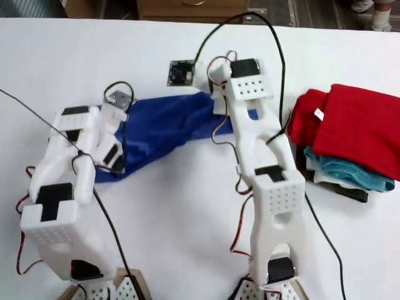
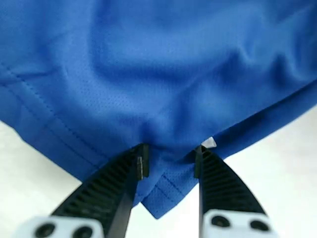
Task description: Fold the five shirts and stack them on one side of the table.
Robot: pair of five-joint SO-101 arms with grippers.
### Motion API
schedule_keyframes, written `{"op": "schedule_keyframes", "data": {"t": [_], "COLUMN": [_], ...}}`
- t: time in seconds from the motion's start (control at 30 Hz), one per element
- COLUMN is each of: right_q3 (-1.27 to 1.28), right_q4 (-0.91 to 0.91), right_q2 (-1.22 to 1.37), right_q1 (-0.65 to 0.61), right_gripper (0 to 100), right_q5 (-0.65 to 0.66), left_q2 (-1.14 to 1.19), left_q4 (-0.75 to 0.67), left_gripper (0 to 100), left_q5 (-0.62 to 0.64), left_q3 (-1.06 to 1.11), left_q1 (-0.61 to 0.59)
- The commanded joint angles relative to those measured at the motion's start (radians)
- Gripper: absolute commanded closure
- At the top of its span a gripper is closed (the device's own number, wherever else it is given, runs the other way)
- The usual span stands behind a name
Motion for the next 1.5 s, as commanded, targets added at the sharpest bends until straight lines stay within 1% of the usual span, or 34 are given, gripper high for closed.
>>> {"op": "schedule_keyframes", "data": {"t": [0.0, 0.17, 0.3, 0.37, 0.43, 0.53, 0.63, 0.73, 0.83, 0.93, 1.0, 1.03, 1.13, 1.23, 1.37, 1.47], "right_q3": [-0.153, -0.250, -0.279, -0.296, -0.325, -0.364, -0.420, -0.486, -0.546, -0.618, -0.644, -0.651, -0.620, -0.502, -0.321, -0.282], "right_q4": [0.013, 0.016, 0.016, 0.013, 0.010, 0.010, 0.015, 0.025, 0.097, 0.265, 0.275, 0.275, 0.277, 0.277, 0.272, 0.259], "right_q2": [0.053, 0.166, 0.223, 0.236, 0.242, 0.243, 0.237, 0.237, 0.236, 0.236, 0.232, 0.226, 0.205, 0.179, 0.159, 0.162], "right_q1": [-0.004, -0.005, -0.005, -0.004, -0.004, -0.004, -0.004, 0.008, 0.021, 0.018, 0.025, 0.039, 0.074, 0.090, 0.042, -0.018], "right_gripper": [97.8, 97.5, 96.8, 92.4, 89.1, 89.3, 92.2, 93.0, 93.2, 94.2, 98.5, 98.0, 97.9, 97.9, 97.8, 97.8], "right_q5": [0.006, 0.006, 0.003, -0.008, -0.057, -0.064, -0.068, -0.068, -0.069, -0.069, -0.080, -0.094, -0.138, -0.144, -0.144, -0.152], "left_q2": [0.012, 0.012, 0.012, 0.012, 0.012, 0.012, 0.012, 0.012, 0.012, 0.012, 0.012, 0.012, 0.012, 0.012, 0.012, 0.012], "left_q4": [-0.044, -0.044, -0.044, -0.044, -0.044, -0.044, -0.044, -0.044, -0.044, -0.044, -0.044, -0.044, -0.044, -0.044, -0.044, -0.044], "left_gripper": [83, 83, 83, 83, 83, 83, 83, 83, 83, 83, 83, 83, 83, 83, 83, 83], "left_q5": [0.008, 0.008, 0.008, 0.008, 0.008, 0.008, 0.008, 0.008, 0.008, 0.008, 0.008, 0.008, 0.008, 0.008, 0.008, 0.008], "left_q3": [-0.010, -0.010, -0.010, -0.010, -0.010, -0.010, -0.010, -0.010, -0.010, -0.010, -0.010, -0.010, -0.010, -0.010, -0.010, -0.010], "left_q1": [0.009, 0.009, 0.009, 0.009, 0.009, 0.009, 0.009, 0.009, 0.009, 0.009, 0.009, 0.009, 0.009, 0.009, 0.009, 0.009]}}
